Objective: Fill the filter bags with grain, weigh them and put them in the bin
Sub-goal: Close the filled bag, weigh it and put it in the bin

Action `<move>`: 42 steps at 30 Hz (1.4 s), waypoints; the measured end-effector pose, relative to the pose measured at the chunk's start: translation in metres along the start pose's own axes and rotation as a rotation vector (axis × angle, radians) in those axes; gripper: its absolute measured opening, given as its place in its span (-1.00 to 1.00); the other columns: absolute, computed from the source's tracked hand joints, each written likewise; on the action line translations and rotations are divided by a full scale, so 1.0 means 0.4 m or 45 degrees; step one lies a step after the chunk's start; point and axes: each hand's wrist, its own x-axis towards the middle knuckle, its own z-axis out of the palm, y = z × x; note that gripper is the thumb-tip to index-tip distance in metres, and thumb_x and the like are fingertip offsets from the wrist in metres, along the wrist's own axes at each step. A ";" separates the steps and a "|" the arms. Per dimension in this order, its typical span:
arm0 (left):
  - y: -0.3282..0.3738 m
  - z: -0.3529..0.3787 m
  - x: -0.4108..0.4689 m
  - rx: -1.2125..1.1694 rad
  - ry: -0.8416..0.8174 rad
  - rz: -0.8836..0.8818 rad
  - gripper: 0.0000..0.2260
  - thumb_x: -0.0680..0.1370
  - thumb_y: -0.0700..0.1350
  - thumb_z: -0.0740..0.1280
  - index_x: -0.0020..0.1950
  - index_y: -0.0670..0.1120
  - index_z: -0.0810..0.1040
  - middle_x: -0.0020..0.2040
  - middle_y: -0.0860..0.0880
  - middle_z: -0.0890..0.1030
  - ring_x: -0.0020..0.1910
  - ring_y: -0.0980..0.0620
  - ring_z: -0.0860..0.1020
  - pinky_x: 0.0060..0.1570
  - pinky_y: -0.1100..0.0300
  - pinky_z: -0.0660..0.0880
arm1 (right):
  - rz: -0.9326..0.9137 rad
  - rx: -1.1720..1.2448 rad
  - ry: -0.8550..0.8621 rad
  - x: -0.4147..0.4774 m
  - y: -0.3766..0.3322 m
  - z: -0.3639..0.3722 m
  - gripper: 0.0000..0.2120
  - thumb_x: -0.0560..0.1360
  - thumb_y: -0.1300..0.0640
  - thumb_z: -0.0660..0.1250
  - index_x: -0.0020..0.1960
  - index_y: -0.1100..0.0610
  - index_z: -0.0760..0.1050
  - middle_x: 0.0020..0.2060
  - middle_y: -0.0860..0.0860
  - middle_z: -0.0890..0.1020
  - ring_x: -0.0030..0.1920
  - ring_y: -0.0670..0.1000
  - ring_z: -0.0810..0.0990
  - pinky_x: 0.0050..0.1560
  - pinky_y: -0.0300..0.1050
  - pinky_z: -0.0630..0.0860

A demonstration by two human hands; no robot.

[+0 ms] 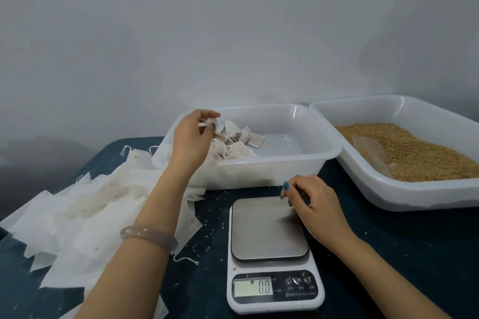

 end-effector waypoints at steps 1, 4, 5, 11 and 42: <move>-0.016 0.011 0.003 0.061 -0.066 -0.054 -0.78 0.62 -0.28 0.23 0.15 -0.05 0.60 0.06 0.03 0.60 -0.04 -0.01 0.67 -0.01 0.26 0.52 | -0.004 -0.002 -0.003 0.001 -0.001 0.000 -0.72 0.57 -0.16 0.13 -0.19 -0.12 0.53 -0.32 -0.18 0.53 -0.14 -0.14 0.48 -0.18 -0.19 0.41; -0.059 0.029 -0.012 0.468 -0.194 -0.103 -0.81 0.61 -0.15 0.27 0.14 0.01 0.64 0.02 0.06 0.62 -0.06 0.08 0.57 -0.12 0.23 0.43 | -0.012 -0.007 -0.005 0.002 -0.003 -0.001 -0.71 0.56 -0.19 0.11 -0.20 -0.14 0.52 -0.32 -0.19 0.53 -0.14 -0.14 0.48 -0.19 -0.24 0.37; -0.067 0.029 -0.021 0.600 -0.202 -0.079 -0.80 0.61 -0.11 0.25 0.11 0.03 0.65 -0.02 0.08 0.63 -0.05 0.07 0.55 -0.13 0.20 0.42 | -0.011 -0.005 -0.006 0.002 -0.002 -0.001 -0.72 0.57 -0.17 0.13 -0.20 -0.14 0.52 -0.32 -0.19 0.53 -0.14 -0.14 0.48 -0.19 -0.24 0.37; -0.082 0.028 -0.070 1.000 -0.063 0.065 -0.68 0.68 -0.02 0.11 0.09 -0.11 0.63 -0.03 -0.14 0.59 0.03 -0.18 0.45 -0.06 0.03 0.38 | -0.009 0.010 -0.008 0.001 -0.001 0.003 -0.77 0.57 -0.11 0.17 -0.20 -0.15 0.52 -0.32 -0.19 0.53 -0.14 -0.13 0.49 -0.19 -0.23 0.38; -0.134 -0.081 -0.190 1.611 -0.333 0.386 -0.69 0.16 -0.27 0.63 -0.34 -0.08 0.53 -0.44 -0.03 0.50 -0.45 -0.10 0.50 -0.48 0.19 0.16 | 0.013 0.019 -0.015 -0.001 -0.015 -0.003 -0.77 0.55 -0.11 0.18 -0.18 -0.10 0.55 -0.29 -0.21 0.53 -0.15 -0.15 0.50 -0.17 -0.29 0.38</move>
